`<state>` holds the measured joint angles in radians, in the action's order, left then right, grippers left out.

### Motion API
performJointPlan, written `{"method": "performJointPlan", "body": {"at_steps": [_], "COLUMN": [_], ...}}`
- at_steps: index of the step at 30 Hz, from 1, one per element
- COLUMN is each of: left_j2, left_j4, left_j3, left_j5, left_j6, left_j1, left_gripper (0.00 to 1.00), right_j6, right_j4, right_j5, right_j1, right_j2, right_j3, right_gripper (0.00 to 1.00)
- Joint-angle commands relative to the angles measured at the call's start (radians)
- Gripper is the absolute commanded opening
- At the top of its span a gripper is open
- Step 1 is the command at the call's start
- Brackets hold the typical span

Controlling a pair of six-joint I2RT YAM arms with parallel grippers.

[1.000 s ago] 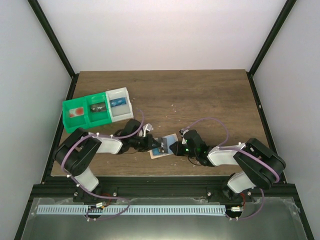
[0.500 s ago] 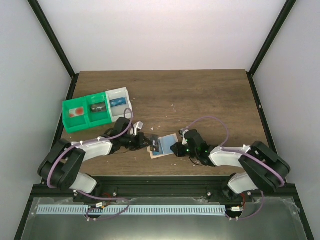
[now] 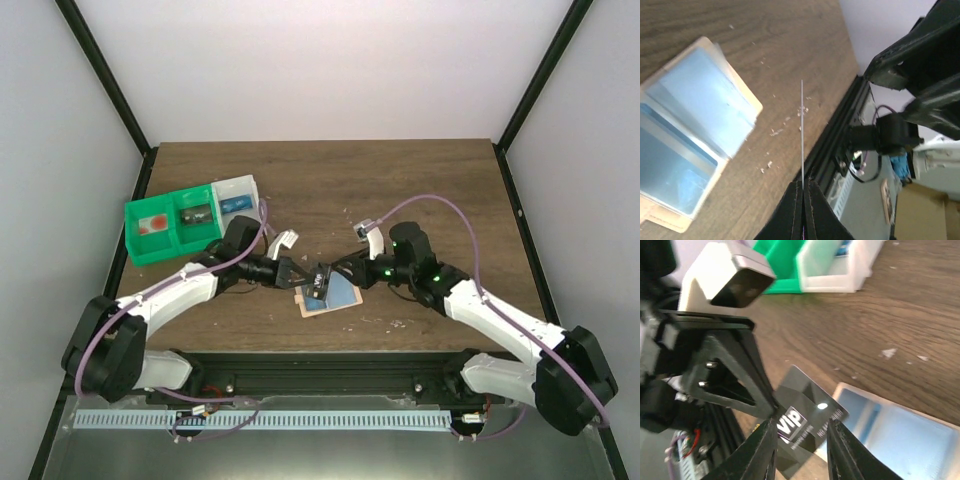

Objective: Take the credit cards out of the card holder

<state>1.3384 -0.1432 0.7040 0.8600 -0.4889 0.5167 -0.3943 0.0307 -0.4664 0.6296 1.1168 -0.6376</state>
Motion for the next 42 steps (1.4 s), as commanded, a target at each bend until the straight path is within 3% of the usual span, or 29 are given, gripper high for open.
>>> {"method": "performJointPlan", "body": {"at_steps": [1,11,18,22,27,30,34,39,42], "left_j2": [-0.024,-0.064,-0.071,-0.072,-0.064,-0.069,-0.114,-0.205,-0.269], "left_j4": [-0.104,-0.122,-0.122,-0.122,-0.138,-0.144,-0.114,0.055,0.284], "left_j3": [0.028,0.03,0.033,0.032,0.049,0.063,0.063,-0.01,-0.105], "left_j5": [0.136,0.168,0.17,0.168,0.128,0.104,0.052,0.067,0.086], "left_j6": [0.12,0.17,0.174,0.175,0.174,0.156,0.083,-0.122,-0.315], "left_j1": [-0.001,0.047,0.08,0.081,0.08,0.07,0.009,-0.133,-0.194], "left_gripper": [0.0,0.0,0.0,0.0,0.01,0.12,0.38,0.49,0.52], "right_j6": [0.077,0.153,0.187,0.199,0.161,0.099,-0.026,-0.23,-0.384], "right_j4": [0.102,0.189,0.198,0.208,0.156,0.094,-0.053,-0.257,-0.405], "right_j5": [-0.197,-0.257,-0.344,-0.377,-0.4,-0.395,-0.386,-0.316,-0.232], "right_j1": [-0.005,-0.005,-0.005,-0.005,-0.006,-0.008,-0.01,-0.01,-0.01], "right_j2": [-0.01,0.055,0.108,0.116,0.081,0.035,-0.006,-0.023,-0.043], "right_j3": [-0.069,-0.144,-0.145,-0.14,-0.104,-0.068,-0.004,0.027,0.056], "right_gripper": [0.32,0.48,0.47,0.33,0.01,0.01,0.0,0.01,0.01]}}
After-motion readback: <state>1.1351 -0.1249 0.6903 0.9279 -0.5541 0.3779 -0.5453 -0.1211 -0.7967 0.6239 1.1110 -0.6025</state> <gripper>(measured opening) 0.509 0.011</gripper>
